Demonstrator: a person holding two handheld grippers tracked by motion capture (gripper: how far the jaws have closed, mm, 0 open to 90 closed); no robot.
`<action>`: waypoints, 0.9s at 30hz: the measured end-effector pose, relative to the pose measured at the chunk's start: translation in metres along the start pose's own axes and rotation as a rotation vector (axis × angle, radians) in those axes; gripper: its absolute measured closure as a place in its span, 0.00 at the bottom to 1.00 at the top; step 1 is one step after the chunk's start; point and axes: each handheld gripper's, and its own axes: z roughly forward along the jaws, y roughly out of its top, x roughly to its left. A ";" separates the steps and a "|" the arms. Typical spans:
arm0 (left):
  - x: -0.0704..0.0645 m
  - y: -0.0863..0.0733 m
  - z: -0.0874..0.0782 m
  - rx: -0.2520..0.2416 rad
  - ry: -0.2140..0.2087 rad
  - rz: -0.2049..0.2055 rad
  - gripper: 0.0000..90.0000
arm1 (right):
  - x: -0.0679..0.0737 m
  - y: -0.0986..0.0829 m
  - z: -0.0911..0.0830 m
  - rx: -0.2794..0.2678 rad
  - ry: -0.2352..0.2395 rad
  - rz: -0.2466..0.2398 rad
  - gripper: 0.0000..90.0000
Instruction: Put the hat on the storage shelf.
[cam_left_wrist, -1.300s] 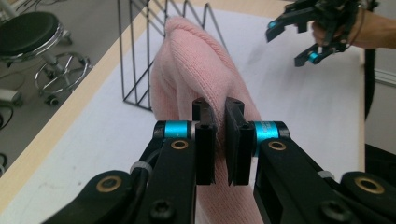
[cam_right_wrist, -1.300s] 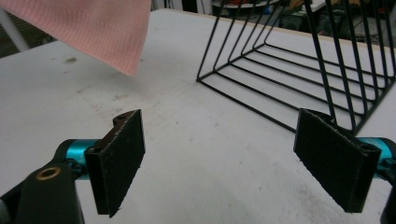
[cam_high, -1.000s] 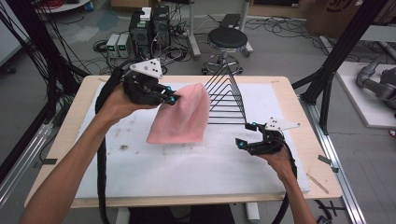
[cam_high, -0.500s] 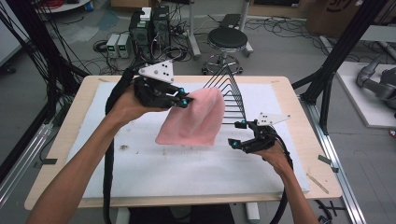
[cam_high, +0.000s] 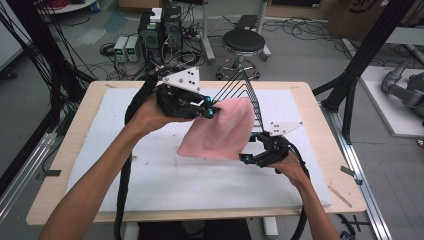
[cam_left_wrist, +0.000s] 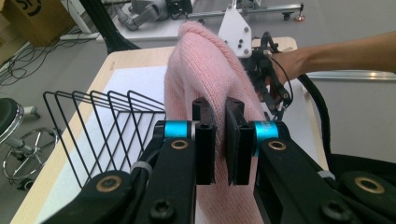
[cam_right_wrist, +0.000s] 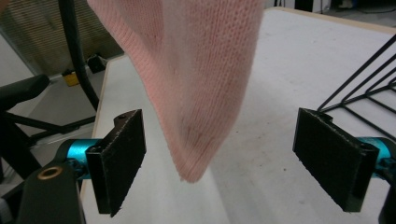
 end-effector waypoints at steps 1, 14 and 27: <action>0.000 0.001 0.001 0.000 -0.005 0.001 0.93 | 0.000 0.000 0.001 0.003 0.006 0.003 0.21; 0.000 0.000 0.008 -0.007 -0.012 -0.008 0.93 | 0.005 0.002 0.000 0.041 0.045 -0.064 0.78; 0.006 -0.007 0.007 -0.021 -0.003 -0.025 0.93 | 0.010 0.006 -0.008 0.062 0.048 -0.056 0.92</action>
